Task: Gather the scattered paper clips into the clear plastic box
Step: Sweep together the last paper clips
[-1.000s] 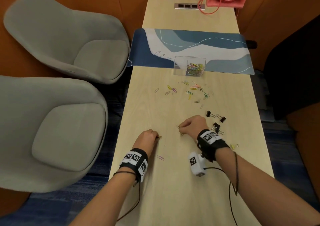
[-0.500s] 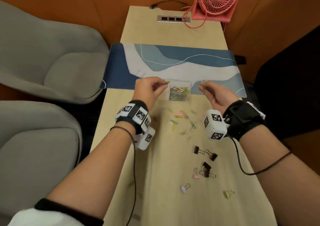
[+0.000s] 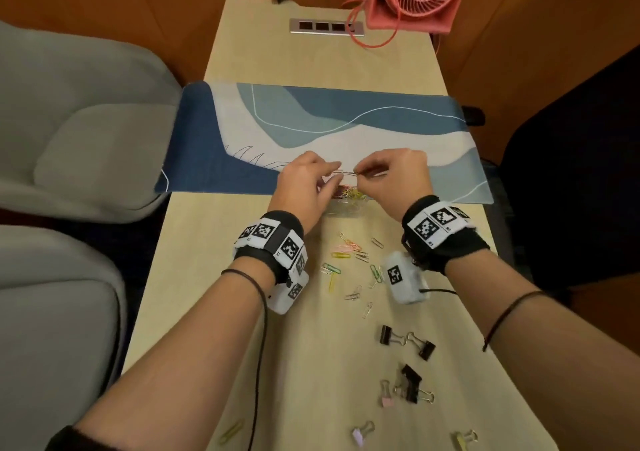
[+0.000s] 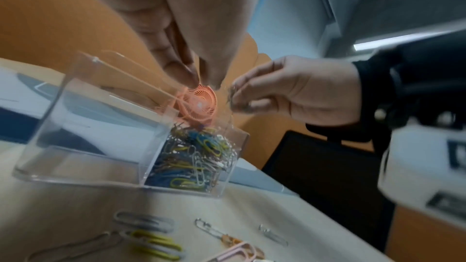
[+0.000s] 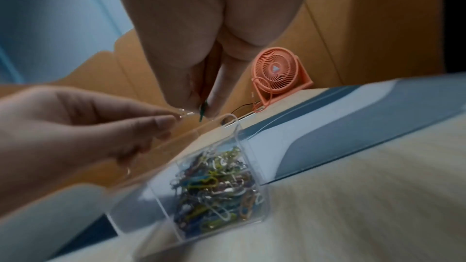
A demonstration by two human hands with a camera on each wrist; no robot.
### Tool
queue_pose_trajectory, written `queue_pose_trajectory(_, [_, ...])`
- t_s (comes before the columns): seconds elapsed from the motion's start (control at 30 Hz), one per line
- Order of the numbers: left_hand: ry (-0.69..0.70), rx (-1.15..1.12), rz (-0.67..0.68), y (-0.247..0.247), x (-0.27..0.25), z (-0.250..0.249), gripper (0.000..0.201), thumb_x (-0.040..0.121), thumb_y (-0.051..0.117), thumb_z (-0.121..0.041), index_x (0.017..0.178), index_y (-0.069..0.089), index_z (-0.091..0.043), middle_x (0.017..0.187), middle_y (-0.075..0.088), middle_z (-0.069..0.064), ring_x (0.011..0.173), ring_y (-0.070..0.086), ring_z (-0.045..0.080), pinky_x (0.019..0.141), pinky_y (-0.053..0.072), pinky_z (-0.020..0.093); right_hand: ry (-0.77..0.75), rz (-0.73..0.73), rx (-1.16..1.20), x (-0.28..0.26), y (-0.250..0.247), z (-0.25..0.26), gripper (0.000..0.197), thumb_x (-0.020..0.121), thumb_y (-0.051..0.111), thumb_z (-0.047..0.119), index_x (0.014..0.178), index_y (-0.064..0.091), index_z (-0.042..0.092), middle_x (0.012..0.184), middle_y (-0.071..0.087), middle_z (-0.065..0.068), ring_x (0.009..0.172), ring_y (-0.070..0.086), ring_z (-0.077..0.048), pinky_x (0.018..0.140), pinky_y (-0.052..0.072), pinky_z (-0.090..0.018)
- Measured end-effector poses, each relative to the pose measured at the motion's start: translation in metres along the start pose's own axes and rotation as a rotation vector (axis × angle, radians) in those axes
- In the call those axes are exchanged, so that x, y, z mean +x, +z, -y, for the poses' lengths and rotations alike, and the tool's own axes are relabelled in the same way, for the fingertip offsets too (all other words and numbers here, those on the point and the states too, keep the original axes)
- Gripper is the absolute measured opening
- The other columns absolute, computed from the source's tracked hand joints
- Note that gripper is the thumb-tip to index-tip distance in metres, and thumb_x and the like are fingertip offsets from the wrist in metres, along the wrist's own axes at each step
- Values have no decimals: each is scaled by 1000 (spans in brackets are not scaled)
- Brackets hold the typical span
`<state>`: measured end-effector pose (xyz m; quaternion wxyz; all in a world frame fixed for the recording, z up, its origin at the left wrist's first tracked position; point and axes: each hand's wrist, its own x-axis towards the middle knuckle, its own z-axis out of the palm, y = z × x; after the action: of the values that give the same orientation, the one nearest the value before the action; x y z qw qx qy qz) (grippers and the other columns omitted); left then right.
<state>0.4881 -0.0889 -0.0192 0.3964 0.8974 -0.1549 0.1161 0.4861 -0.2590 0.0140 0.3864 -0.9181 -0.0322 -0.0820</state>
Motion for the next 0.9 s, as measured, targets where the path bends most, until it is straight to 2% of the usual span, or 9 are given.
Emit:
queue_pose_trajectory(0.17, [-100, -26, -110, -20, -15, 14, 23, 87, 65, -13, 107, 74, -18, 85, 59, -7, 64, 51, -1, 73, 41, 7, -207, 160, -282, 3, 13, 5, 16, 73, 65, 9, 82, 76, 16, 82, 72, 1, 74, 63, -16, 77, 54, -35])
queue_pose_trajectory(0.2, [-125, -10, -128, -25, -21, 19, 24, 87, 64, -12, 108, 73, -18, 87, 60, -7, 68, 52, 1, 76, 42, 8, -211, 185, -308, 2, 14, 6, 18, 75, 64, 10, 87, 76, 16, 87, 72, 0, 79, 64, -17, 80, 54, -34])
queue_pose_trajectory(0.27, [-196, 56, -129, -36, -38, 29, 26, 86, 62, -12, 110, 71, -18, 95, 62, -2, 82, 56, 10, 85, 46, 21, -194, 192, -335, -1, 13, 11, 23, 79, 63, 13, 98, 75, 17, 96, 73, 1, 88, 64, -17, 83, 53, -33])
queue_pose_trajectory(0.37, [-388, 180, -2, -47, -72, 46, 32, 91, 59, -16, 123, 64, -16, 114, 53, 7, 108, 48, 23, 98, 38, 27, -155, 78, -314, -17, 6, 15, 27, 82, 61, 17, 105, 72, 22, 99, 72, 6, 90, 64, -13, 86, 53, -31])
queue_pose_trajectory(0.5, [-484, 276, 139, -54, -122, 52, 37, 96, 53, -20, 132, 55, -12, 127, 43, 12, 116, 41, 27, 103, 40, 35, 155, 16, -318, -59, -8, -3, 27, 83, 58, 10, 104, 72, 22, 105, 71, 0, 89, 65, -18, 86, 54, -33])
queue_pose_trajectory(0.57, [-461, 316, 182, -50, -139, 47, 37, 96, 53, -19, 131, 55, -11, 131, 41, 13, 117, 39, 28, 104, 41, 39, 358, 166, -415, -86, -7, -21, 34, 84, 55, 4, 111, 69, 20, 118, 64, -5, 101, 62, -25, 91, 50, -33])
queue_pose_trajectory(0.63, [-410, 306, 219, -42, -148, 36, 37, 96, 51, -19, 132, 53, -10, 134, 40, 13, 119, 37, 27, 104, 39, 37, 425, 292, -512, -111, 1, -30, 42, 84, 48, -2, 119, 64, 16, 124, 56, -9, 109, 56, -27, 92, 48, -33])
queue_pose_trajectory(0.8, [-292, 246, 308, -20, -156, 9, 54, 95, 52, -26, 146, 37, -17, 138, 36, 10, 123, 34, 24, 108, 36, 34, 345, 355, -556, -151, 21, -15, 65, 80, 43, -11, 140, 42, 15, 146, 34, -10, 129, 36, -29, 100, 43, -36])
queue_pose_trajectory(0.9, [-210, 270, 354, -9, -154, -1, 60, 94, 52, -32, 149, 30, -22, 139, 36, 9, 124, 32, 25, 107, 37, 34, 233, 350, -556, -170, 34, -12, 54, 88, 46, 0, 140, 42, 12, 145, 38, -14, 126, 39, -31, 103, 40, -36])
